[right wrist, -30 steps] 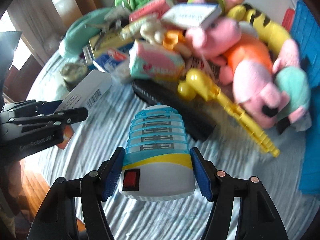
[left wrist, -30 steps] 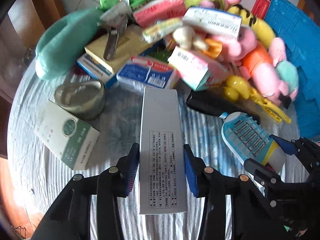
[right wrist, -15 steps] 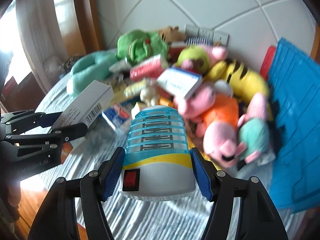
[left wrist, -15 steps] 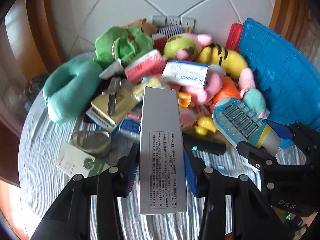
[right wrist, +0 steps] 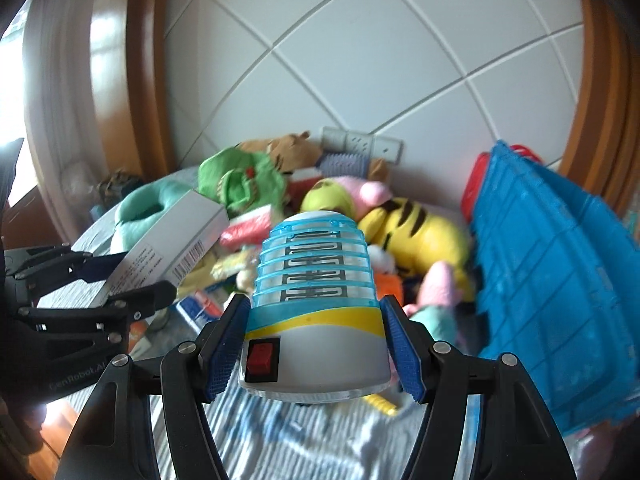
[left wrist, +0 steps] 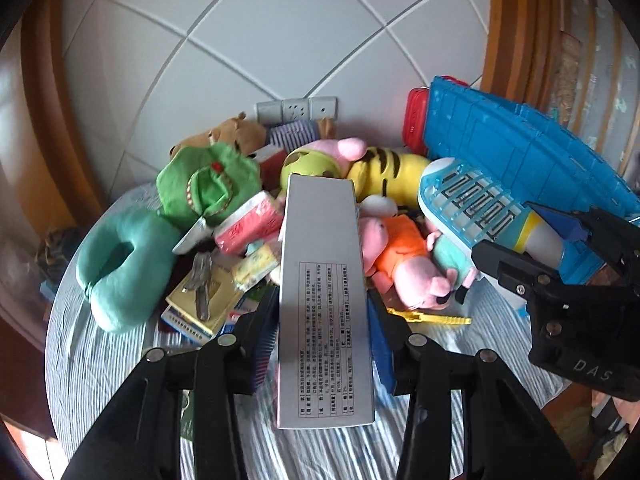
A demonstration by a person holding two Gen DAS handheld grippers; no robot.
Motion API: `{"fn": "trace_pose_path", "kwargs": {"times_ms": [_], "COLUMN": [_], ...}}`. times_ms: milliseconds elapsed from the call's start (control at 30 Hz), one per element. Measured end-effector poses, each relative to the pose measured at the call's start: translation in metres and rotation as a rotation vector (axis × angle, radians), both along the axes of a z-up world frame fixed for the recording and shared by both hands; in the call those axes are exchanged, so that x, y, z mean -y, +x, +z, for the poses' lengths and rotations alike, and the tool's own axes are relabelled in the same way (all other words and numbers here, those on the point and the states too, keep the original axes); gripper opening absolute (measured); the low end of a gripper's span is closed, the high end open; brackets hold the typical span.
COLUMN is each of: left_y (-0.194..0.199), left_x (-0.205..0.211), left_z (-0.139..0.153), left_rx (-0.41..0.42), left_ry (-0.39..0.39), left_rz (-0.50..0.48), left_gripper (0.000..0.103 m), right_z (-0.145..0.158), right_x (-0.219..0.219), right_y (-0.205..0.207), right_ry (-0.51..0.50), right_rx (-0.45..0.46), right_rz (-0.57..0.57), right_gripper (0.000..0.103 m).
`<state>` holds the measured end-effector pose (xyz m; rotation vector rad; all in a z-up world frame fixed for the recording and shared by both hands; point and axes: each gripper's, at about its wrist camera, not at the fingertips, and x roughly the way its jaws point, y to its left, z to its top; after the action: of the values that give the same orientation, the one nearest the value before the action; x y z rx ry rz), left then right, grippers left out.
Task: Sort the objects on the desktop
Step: 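Lift the white box and bug zapper and carry both over the crate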
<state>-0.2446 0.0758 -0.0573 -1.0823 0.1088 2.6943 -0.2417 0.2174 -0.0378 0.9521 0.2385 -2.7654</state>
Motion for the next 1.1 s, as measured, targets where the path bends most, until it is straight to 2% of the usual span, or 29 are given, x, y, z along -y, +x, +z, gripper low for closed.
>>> {"fn": "trace_pose_path", "kwargs": {"times_ms": [300, 567, 833, 967, 1100], "left_y": [-0.008, -0.030, -0.048, -0.056, -0.068], "left_x": [-0.043, -0.105, -0.208, -0.268, -0.328], "left_z": [0.025, 0.050, 0.098, 0.114, 0.115], "left_rx": [-0.063, -0.101, -0.192, -0.205, -0.159], "left_ry": [0.007, 0.007, 0.007, 0.020, 0.041], "left_rz": [-0.083, -0.113, -0.208, -0.270, -0.335], "left_gripper": [0.042, 0.042, 0.042, 0.042, 0.042], "right_z": [0.035, 0.075, 0.122, 0.125, 0.110], "right_x": [-0.041, -0.113, -0.222, -0.277, -0.328], "right_y": [0.008, 0.005, 0.009, 0.009, 0.002], "right_ry": [-0.005, -0.023, -0.021, -0.014, -0.007], "right_rx": [-0.070, -0.164, -0.262, -0.257, -0.191], "right_rz": [-0.082, -0.139, -0.265, -0.333, -0.388], "right_gripper": [0.066, 0.066, 0.066, 0.066, 0.066]}}
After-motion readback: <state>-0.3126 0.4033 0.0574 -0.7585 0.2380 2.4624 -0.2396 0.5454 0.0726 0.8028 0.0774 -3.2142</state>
